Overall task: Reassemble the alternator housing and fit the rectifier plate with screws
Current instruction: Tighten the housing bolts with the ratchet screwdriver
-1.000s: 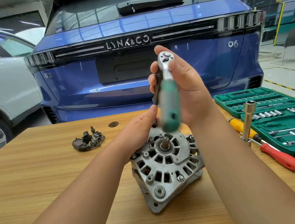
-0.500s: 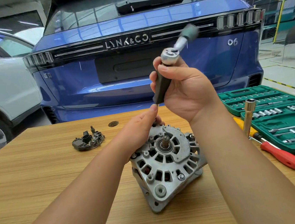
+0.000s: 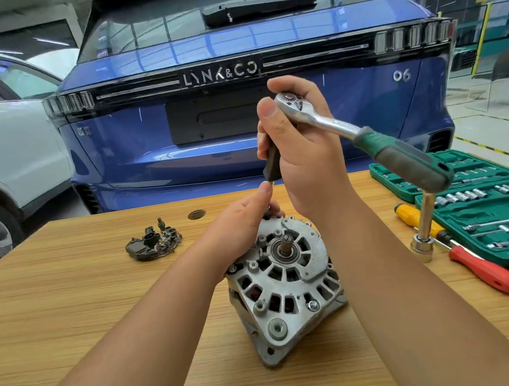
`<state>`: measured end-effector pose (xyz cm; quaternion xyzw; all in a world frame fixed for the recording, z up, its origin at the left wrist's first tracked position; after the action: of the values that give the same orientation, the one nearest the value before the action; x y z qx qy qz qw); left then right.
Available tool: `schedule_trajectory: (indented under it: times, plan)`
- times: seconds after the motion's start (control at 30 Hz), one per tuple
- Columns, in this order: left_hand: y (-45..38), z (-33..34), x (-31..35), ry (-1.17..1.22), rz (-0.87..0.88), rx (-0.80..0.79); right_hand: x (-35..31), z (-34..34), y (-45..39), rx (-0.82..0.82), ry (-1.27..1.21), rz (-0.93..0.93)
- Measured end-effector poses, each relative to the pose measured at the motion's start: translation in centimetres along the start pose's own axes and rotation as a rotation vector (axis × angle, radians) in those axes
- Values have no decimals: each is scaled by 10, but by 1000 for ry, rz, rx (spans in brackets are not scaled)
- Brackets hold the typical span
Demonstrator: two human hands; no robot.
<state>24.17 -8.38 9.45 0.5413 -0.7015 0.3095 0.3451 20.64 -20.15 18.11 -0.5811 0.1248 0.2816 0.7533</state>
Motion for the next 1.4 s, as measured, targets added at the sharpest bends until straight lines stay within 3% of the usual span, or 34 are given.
schedule_trajectory:
  times: [0.53,1.0,1.17,1.4]
  plan:
    - [3,1,-5,107,-105,3,-2,-4,-4,-49,92,-38]
    - [6,-2,-1,47,-32,18,-2,13,-6,-85,142,-41]
    - [5,3,-6,55,-76,-131,3,12,-6,-65,126,42]
    - [7,4,-6,-42,-196,-93,16,12,-7,16,126,128]
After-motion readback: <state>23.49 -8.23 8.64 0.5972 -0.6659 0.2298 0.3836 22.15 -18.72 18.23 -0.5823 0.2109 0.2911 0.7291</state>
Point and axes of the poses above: each hand's wrist, its own y-axis away from the middle knuckle, its own z-axis out of the palm, x = y × z, the point moved 5 cm from there along -y, towards the middle knuckle, and after that the axes turned 5 degrees about -z, right-handed, at the moved point
